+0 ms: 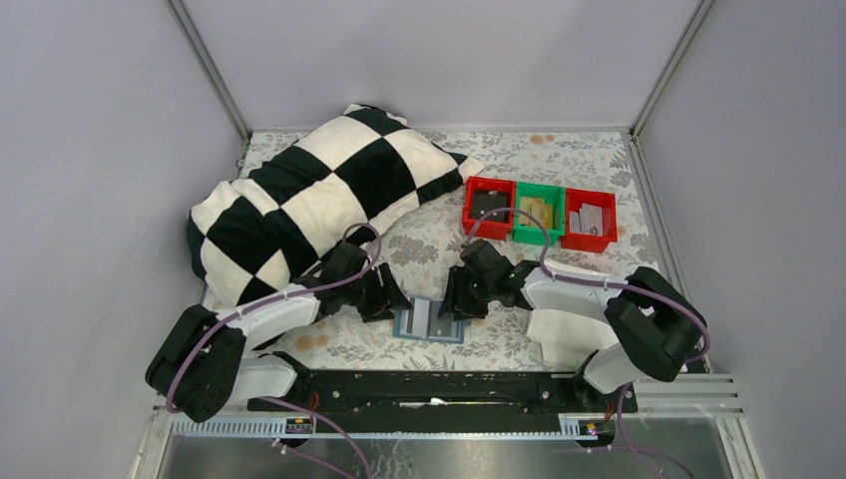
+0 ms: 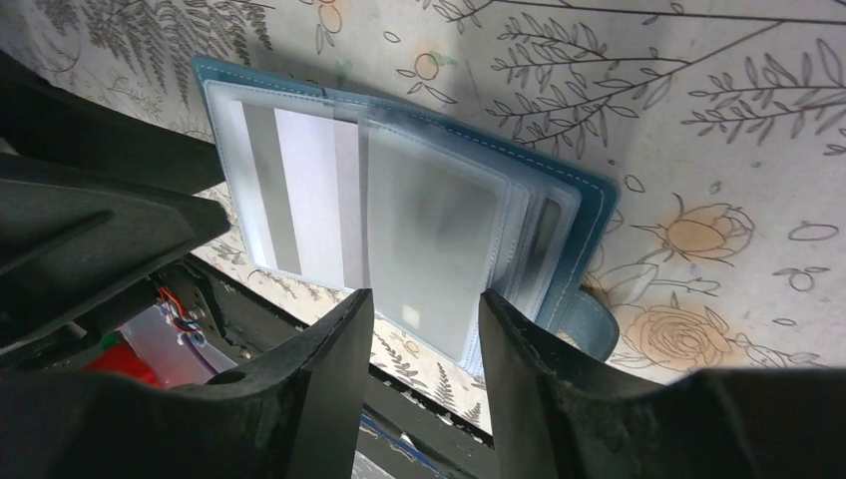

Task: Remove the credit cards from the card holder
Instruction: Remove the credit card from the card holder.

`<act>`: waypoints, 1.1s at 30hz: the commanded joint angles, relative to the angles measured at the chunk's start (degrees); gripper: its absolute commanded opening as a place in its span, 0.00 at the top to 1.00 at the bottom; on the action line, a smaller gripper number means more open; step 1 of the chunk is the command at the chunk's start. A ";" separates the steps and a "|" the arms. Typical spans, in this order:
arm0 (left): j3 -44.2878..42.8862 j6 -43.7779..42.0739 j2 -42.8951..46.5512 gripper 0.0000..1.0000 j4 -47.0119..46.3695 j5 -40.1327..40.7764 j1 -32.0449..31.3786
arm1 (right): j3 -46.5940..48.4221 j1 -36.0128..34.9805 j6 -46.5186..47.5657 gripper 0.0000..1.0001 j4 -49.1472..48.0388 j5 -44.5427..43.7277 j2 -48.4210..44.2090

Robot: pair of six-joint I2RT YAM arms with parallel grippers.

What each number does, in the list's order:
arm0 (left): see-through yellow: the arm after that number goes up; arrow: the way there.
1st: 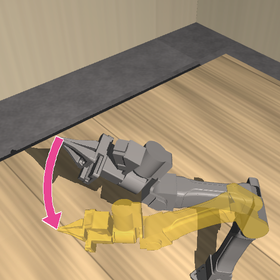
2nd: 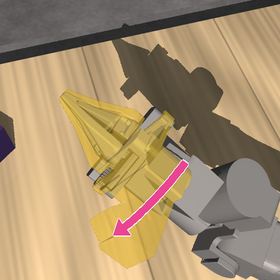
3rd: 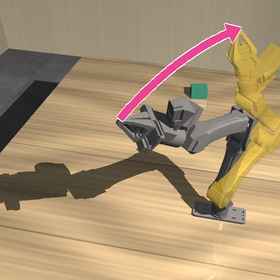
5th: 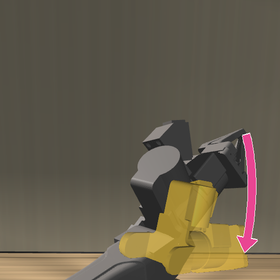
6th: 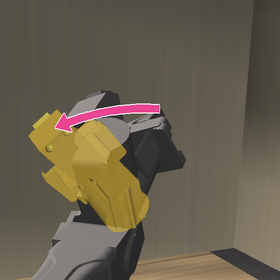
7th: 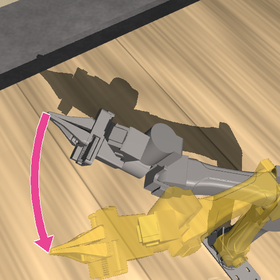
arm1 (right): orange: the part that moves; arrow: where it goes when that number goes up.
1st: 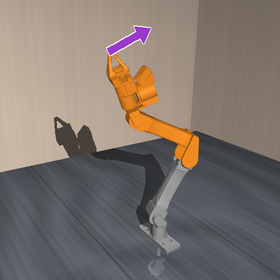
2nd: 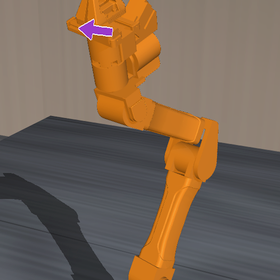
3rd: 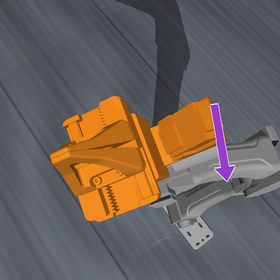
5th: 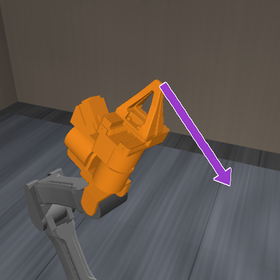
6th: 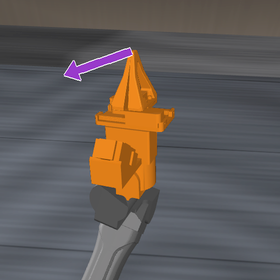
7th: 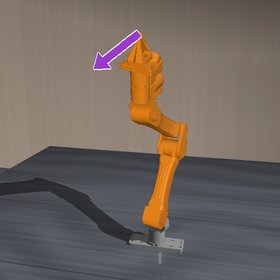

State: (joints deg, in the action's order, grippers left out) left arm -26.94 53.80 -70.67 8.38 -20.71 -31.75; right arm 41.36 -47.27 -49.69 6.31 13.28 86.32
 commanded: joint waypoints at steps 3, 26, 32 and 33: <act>1.59 -0.06 -1.61 0.38 -5.51 -2.47 0.33 | -2.42 -0.68 -2.78 0.48 -8.35 3.23 -0.05; 0.97 -1.09 2.50 0.38 -4.11 -2.31 0.29 | -7.61 -0.68 -7.07 0.47 -11.24 0.40 -5.93; -4.21 -4.99 6.83 0.38 2.23 2.87 -0.53 | -8.09 -0.70 -7.03 0.47 -11.86 1.18 -4.87; -4.66 -4.87 7.31 0.38 2.33 3.33 -1.04 | -8.04 -0.70 -6.94 0.47 -12.06 1.30 -4.59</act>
State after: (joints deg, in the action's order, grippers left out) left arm -27.07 51.59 -66.67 9.28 -20.95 -31.88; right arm 33.10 -47.42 -57.06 -5.82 15.84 81.80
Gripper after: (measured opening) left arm 0.617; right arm 0.527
